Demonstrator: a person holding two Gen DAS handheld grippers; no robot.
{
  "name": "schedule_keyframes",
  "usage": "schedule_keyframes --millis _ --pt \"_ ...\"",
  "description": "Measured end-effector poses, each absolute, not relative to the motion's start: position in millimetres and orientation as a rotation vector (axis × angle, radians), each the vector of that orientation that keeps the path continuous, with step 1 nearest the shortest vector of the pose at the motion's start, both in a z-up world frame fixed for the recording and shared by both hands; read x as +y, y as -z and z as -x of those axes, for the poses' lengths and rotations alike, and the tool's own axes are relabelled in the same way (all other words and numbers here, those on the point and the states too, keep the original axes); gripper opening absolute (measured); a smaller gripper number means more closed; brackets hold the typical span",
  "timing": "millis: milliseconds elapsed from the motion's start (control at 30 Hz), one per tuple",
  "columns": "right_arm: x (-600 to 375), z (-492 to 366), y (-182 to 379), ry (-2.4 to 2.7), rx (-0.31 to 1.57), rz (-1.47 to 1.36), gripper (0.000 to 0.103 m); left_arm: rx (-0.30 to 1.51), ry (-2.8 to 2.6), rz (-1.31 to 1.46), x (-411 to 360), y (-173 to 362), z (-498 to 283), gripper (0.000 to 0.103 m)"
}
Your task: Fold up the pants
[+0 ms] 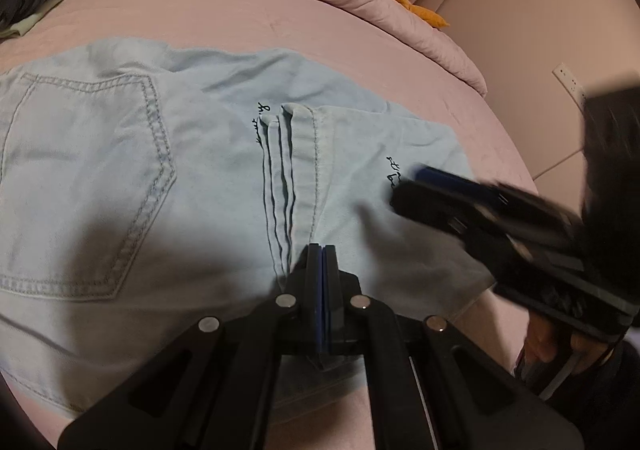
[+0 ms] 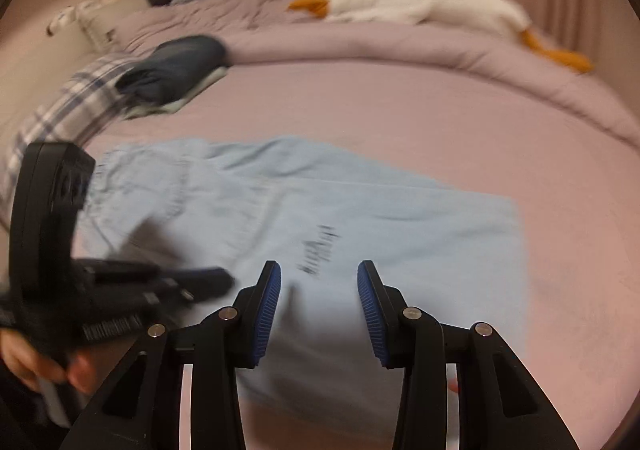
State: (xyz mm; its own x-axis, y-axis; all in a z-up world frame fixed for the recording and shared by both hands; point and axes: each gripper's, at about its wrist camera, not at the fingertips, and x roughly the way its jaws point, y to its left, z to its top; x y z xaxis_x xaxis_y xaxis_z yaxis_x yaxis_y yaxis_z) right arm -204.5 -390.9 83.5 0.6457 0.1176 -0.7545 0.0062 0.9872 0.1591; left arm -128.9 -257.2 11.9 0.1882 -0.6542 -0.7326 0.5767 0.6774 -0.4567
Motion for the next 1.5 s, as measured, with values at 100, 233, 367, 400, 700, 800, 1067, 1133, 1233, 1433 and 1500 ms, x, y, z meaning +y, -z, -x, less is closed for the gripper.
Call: schedule_keyframes --millis 100,233,367,400,700,800,1067,1133,1233,1433,1500 --pt "-379.6 179.2 -78.6 -0.130 0.909 -0.176 0.029 1.077 0.881 0.081 -256.9 -11.5 126.6 0.003" --pt "-372.1 143.9 -67.9 -0.157 0.980 -0.175 0.025 1.071 0.890 0.054 -256.6 -10.5 126.5 0.003" --pt "-363.5 126.1 -51.6 -0.127 1.051 -0.131 0.020 1.049 0.890 0.034 -266.4 -11.4 125.5 0.003" --pt "-362.9 122.7 -51.9 -0.122 1.056 -0.132 0.019 1.050 0.892 0.040 -266.5 -10.7 124.5 0.003" --pt "-373.0 127.2 -48.8 -0.112 1.058 -0.236 0.015 1.035 0.902 0.062 -262.8 -7.4 126.8 0.003" --pt "-370.4 129.1 -50.1 -0.095 1.056 -0.221 0.015 1.029 0.905 0.061 -256.6 -6.3 130.7 0.003" --pt "-374.0 138.7 -55.2 -0.082 1.042 -0.242 0.015 1.035 0.911 0.070 -252.6 -6.5 130.2 0.004" --pt "-373.3 149.2 -61.5 -0.059 1.021 -0.210 0.016 1.037 0.909 0.068 -252.7 -7.2 129.5 0.004" --pt "-374.8 175.4 -71.8 -0.036 0.979 -0.157 0.016 1.034 0.907 0.065 -253.0 -8.0 130.3 0.004" --pt "-378.0 222.3 -63.9 0.024 0.987 -0.121 0.015 1.027 0.894 0.035 -255.3 -8.4 133.9 0.004" --pt "-374.9 235.6 -50.2 0.043 1.013 -0.097 0.016 1.021 0.890 0.022 -255.9 -9.1 135.1 0.004"
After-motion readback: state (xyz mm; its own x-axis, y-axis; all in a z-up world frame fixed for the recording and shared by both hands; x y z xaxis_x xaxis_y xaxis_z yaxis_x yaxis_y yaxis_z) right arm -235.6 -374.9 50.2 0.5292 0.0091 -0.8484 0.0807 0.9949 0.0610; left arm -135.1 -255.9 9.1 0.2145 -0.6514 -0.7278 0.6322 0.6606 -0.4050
